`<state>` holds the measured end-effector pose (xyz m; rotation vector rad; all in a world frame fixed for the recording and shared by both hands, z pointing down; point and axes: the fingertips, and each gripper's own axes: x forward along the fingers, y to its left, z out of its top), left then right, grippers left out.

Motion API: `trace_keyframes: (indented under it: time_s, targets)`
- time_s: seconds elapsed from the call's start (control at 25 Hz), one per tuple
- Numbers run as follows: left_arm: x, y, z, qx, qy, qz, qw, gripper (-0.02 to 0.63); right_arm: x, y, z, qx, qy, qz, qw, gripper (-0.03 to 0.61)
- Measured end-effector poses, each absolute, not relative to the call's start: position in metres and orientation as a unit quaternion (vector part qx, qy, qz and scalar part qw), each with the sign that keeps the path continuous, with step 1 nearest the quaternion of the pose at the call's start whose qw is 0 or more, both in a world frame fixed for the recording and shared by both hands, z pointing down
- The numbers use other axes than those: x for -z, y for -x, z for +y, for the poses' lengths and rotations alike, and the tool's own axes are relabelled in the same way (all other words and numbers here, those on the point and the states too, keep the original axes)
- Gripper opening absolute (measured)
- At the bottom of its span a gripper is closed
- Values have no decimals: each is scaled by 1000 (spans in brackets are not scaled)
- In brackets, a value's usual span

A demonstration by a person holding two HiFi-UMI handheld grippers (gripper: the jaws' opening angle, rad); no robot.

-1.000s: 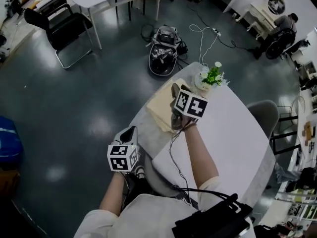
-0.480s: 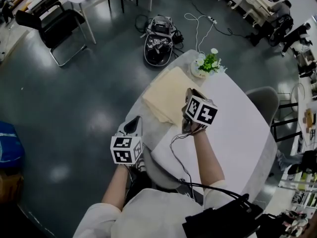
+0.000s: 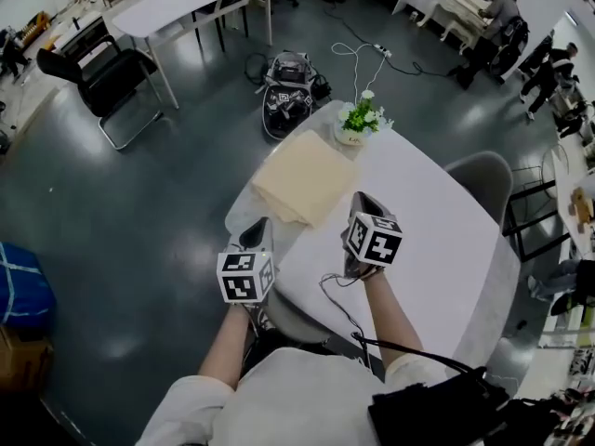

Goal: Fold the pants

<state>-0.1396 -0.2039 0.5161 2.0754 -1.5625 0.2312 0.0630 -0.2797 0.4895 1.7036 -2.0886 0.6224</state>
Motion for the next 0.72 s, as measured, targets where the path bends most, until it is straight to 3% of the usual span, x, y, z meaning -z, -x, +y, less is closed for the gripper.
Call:
trace_keyframes:
  time_s: [0.72]
  targets:
    - [-450, 61, -153, -104, -765, -606, 194, 8, -451, -128, -167, -225, -586, -766, 136, -8]
